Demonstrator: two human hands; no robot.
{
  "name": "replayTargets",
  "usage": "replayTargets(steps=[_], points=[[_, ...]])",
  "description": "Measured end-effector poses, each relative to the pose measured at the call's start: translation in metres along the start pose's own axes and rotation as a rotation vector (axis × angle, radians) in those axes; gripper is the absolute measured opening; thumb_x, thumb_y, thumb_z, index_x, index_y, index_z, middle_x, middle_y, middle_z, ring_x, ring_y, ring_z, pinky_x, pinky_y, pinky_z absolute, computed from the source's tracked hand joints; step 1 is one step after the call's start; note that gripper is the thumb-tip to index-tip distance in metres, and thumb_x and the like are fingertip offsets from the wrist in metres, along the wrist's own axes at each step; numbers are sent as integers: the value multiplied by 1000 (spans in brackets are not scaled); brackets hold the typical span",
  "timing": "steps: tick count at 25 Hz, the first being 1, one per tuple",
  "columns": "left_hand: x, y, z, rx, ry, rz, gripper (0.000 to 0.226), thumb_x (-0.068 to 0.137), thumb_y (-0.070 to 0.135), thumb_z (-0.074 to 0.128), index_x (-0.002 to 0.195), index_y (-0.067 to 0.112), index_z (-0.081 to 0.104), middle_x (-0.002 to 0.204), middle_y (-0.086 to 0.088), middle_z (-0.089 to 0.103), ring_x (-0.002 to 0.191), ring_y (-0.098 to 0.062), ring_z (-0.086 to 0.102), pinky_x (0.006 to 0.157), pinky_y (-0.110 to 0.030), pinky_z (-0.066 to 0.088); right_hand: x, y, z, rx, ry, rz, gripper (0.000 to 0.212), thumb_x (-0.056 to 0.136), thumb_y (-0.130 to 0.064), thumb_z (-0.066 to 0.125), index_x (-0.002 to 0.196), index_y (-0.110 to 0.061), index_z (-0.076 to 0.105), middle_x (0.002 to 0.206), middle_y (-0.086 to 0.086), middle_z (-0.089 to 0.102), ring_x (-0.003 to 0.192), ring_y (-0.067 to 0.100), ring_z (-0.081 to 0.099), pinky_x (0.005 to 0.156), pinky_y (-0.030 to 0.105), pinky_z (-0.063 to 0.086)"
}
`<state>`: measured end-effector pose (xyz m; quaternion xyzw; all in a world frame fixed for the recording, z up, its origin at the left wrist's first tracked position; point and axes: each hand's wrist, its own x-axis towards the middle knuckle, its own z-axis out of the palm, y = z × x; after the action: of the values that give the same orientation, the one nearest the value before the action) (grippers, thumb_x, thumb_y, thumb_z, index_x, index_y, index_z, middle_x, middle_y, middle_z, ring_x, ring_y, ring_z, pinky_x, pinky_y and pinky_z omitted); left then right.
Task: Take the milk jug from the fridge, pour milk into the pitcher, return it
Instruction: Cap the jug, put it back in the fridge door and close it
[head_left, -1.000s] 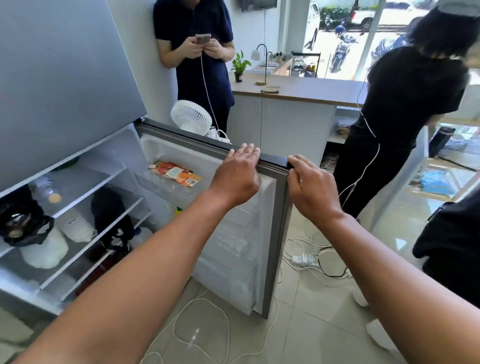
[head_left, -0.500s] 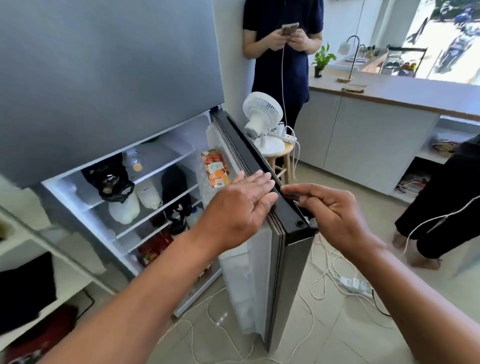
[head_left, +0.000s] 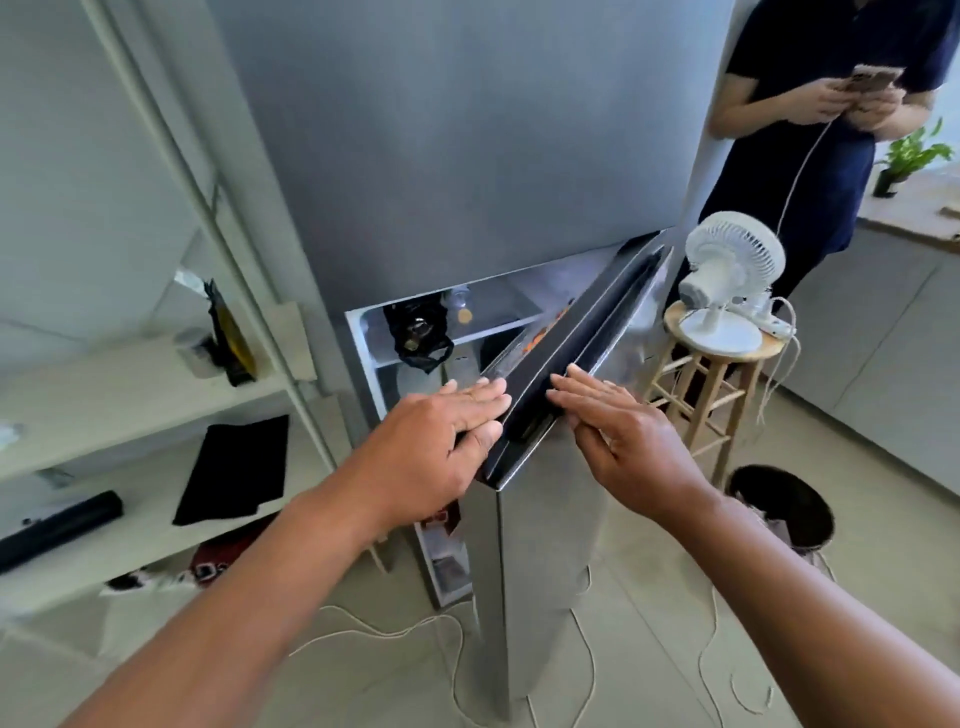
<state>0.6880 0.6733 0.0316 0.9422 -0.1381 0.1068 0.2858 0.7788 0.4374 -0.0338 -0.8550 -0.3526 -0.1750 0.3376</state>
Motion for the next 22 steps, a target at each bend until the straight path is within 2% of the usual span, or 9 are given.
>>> replayTargets(steps=[3,6,11,14,17,22], points=[[-15,-35,-20,118,92,-69,43,103,21,51,146,15,54,155,4,47,147,-3,38,128,-34,23,28,-15,35,-87,-49,-28,48,101,-9,56,147,-21,58,159,-1,47,154,15,31,123,51,34],[-18,-64,-27,387,142,-110,50,102,16,48,151,6,46,159,-9,44,153,-22,33,128,-41,14,56,-24,61,-170,-97,-3,52,104,-14,52,155,-24,46,166,4,34,158,21,21,126,52,26],[-13,-91,-13,629,186,-209,70,94,16,56,155,-4,31,166,-22,26,157,-36,18,128,-49,13,99,-35,94,-200,-141,85,54,105,-16,47,158,-23,40,168,3,34,159,21,19,122,53,32],[-6,-108,-3,649,155,-214,77,90,12,55,157,-4,23,168,-22,16,158,-36,4,129,-49,6,118,-45,111,-223,-153,134,57,105,-17,45,161,-22,34,170,3,28,160,22,13,119,51,37],[3,-123,-1,596,110,-254,81,92,10,49,161,-1,8,171,-18,0,159,-30,-8,129,-45,-1,133,-51,123,-285,-231,161,64,107,-21,42,166,-21,17,174,5,11,161,22,-1,122,50,29],[23,-134,-13,499,122,-342,79,96,15,46,162,5,4,172,-10,-3,159,-22,-8,130,-40,-2,149,-51,135,-439,-343,142,79,105,-24,43,165,-18,-7,174,9,-8,160,27,-13,124,51,27]])
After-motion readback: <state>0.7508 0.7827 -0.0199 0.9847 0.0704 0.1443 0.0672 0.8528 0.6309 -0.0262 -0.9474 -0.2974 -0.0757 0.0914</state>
